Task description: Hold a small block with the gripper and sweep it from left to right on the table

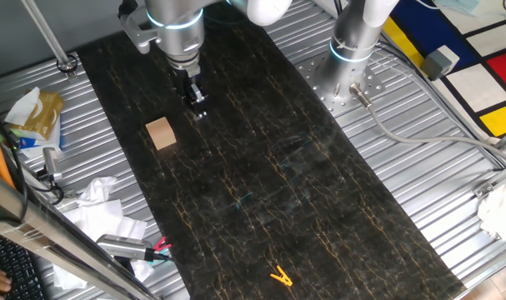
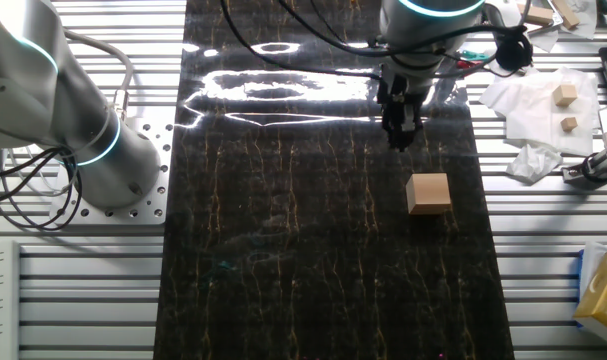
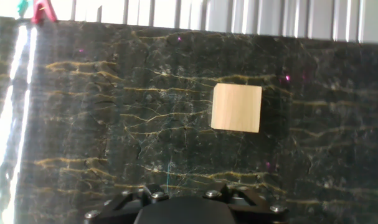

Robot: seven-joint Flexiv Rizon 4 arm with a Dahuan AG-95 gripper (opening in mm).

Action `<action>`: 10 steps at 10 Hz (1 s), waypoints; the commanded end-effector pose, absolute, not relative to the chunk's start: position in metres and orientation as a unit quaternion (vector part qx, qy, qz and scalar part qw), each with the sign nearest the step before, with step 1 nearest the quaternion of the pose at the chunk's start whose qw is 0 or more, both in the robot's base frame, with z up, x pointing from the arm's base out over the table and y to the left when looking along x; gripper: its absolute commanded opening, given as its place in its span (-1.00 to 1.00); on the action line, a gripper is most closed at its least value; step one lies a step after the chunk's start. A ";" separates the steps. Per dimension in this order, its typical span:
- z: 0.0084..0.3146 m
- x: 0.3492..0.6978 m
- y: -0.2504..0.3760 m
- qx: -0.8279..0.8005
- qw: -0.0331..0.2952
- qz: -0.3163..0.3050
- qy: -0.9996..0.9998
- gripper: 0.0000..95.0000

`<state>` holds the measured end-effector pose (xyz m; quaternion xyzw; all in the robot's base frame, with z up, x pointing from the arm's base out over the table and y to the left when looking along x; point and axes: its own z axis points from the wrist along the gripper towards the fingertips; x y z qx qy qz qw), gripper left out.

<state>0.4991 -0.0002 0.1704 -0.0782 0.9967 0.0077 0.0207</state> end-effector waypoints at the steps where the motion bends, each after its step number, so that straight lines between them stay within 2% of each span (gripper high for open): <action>1: 0.170 0.500 0.000 -0.081 0.021 0.008 0.996 -1.00; 7: 0.170 0.500 0.000 -0.081 0.021 0.008 0.996 -1.00; 8: 0.170 0.500 0.000 -0.082 0.021 0.008 0.996 -0.60; 10: 0.170 0.500 0.000 -0.082 0.020 0.008 0.996 -0.60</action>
